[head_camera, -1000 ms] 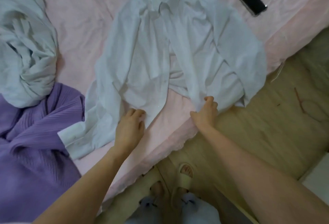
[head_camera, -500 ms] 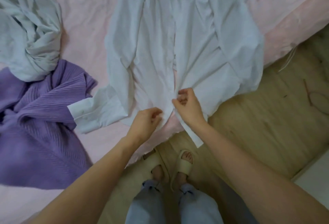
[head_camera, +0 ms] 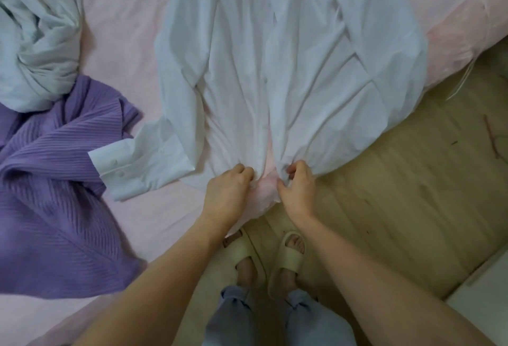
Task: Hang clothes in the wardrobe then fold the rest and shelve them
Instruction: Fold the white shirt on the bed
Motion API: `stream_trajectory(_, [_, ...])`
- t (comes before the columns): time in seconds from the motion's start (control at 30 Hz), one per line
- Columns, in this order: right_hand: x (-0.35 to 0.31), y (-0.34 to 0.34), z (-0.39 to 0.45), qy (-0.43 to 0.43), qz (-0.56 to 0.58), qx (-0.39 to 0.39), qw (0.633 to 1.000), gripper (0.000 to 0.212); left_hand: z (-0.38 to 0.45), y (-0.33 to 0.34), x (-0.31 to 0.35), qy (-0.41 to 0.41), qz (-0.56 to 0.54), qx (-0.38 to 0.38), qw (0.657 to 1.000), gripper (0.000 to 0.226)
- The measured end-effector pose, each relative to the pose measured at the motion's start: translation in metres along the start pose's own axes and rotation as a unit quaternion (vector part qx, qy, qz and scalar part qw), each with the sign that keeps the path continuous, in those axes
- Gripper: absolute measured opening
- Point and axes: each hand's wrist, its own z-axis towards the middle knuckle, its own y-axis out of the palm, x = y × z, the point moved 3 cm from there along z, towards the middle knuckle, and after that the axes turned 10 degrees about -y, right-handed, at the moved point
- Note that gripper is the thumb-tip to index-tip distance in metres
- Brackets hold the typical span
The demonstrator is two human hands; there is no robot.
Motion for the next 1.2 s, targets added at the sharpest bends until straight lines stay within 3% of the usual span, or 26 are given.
stream_trajectory(0.07, [0.004, -0.003, -0.01, 0.015, 0.028, -0.005, 0.999, 0.019, -0.003, 0.0, -0.003, -0.031, -0.036, -0.011, 0.999, 0.005])
stream_trajectory(0.2, [0.0, -0.023, -0.015, 0.048, 0.133, 0.007, 0.99, 0.02, -0.018, -0.013, -0.006, -0.107, -0.146, 0.005, 0.983, 0.008])
stream_trajectory(0.33, [0.002, -0.048, -0.012, 0.1, 0.246, -0.008, 0.964, 0.018, -0.031, -0.03, -0.008, -0.201, -0.338, -0.032, 0.919, 0.013])
stream_trajectory(0.47, [0.005, -0.079, -0.01, 0.154, 0.294, 0.016, 0.943, 0.016, -0.03, -0.047, -0.001, -0.232, -0.394, -0.053, 0.888, 0.019])
stream_trajectory(0.57, [-0.005, -0.105, -0.01, 0.122, 0.278, 0.029, 0.952, 0.011, -0.02, -0.06, 0.013, -0.224, -0.352, -0.063, 0.906, 0.041])
stream_trajectory(0.63, [-0.011, -0.118, -0.011, 0.071, 0.252, 0.029, 0.965, 0.009, -0.013, -0.069, 0.023, -0.197, -0.246, -0.048, 0.948, 0.033])
stream_trajectory(0.73, [-0.016, -0.131, -0.013, 0.007, 0.192, -0.019, 0.981, 0.028, -0.007, -0.087, 0.038, -0.149, -0.1, -0.001, 0.984, 0.02])
stream_trajectory(0.8, [-0.02, -0.137, -0.011, -0.006, 0.171, -0.044, 0.984, 0.023, -0.006, -0.093, 0.047, -0.131, -0.082, -0.011, 0.988, 0.018])
stream_trajectory(0.87, [-0.025, -0.139, -0.008, 0.014, 0.183, -0.061, 0.981, 0.012, -0.007, -0.093, 0.053, -0.126, -0.131, -0.04, 0.983, 0.012])
stream_trajectory(0.93, [-0.026, -0.142, -0.008, 0.071, 0.24, -0.085, 0.964, 0.008, -0.011, -0.095, 0.059, -0.136, -0.215, -0.062, 0.965, 0.006])
stream_trajectory(1.03, [-0.031, -0.141, -0.014, 0.148, 0.425, -0.142, 0.882, 0.016, -0.016, -0.1, 0.064, -0.144, -0.301, -0.064, 0.94, 0.012])
stream_trajectory(1.2, [-0.047, -0.144, -0.016, 0.141, 0.495, -0.178, 0.839, 0.02, -0.014, -0.107, 0.069, -0.162, -0.421, -0.059, 0.891, 0.021])
